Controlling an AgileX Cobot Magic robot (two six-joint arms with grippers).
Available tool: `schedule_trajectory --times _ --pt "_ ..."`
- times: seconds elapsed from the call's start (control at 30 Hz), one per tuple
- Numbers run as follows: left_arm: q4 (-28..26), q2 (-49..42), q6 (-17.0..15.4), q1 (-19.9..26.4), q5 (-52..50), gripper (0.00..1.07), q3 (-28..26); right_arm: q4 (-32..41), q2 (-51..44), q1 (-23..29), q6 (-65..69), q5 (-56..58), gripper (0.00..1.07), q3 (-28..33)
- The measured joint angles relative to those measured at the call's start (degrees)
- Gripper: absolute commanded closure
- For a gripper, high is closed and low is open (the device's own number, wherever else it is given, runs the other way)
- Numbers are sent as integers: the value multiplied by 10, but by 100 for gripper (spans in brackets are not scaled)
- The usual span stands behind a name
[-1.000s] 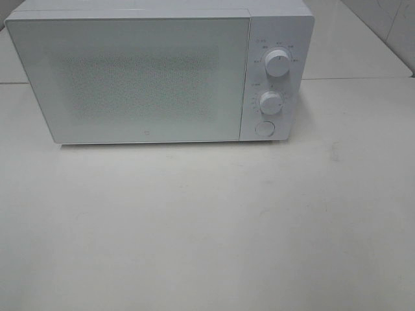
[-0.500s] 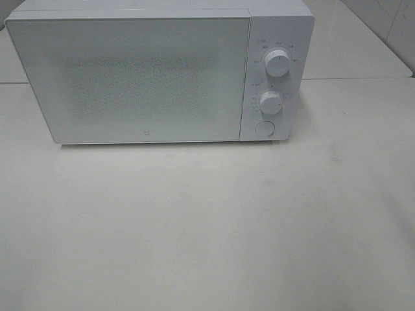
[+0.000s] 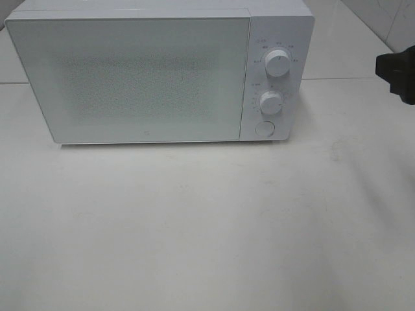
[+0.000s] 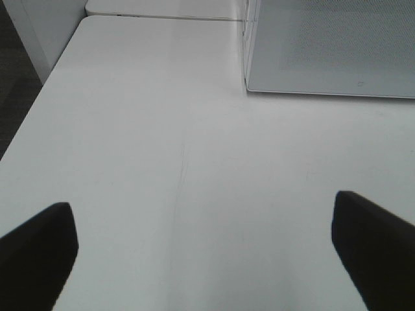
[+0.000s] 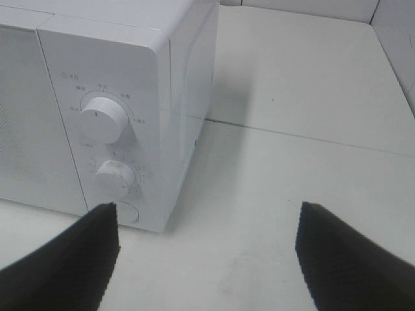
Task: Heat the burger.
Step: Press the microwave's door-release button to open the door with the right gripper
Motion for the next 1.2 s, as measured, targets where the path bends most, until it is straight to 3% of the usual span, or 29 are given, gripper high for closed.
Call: schedule_trajectory --times 0.23,0.37,0.57,0.73,0.8,1.2 --pt "0 0 0 0 0 7 0 4 58 0 -28 -165 33 41" --pt "0 0 0 0 0 7 0 61 99 0 -74 -285 33 85" --pt "0 0 0 0 0 7 0 148 146 4 -121 -355 33 120" --pt "0 0 0 0 0 7 0 203 183 42 -146 -396 33 128" --pt "0 0 0 0 0 7 0 253 227 96 -181 -443 33 128" --pt "0 0 0 0 0 7 0 416 370 251 -197 -590 33 126"
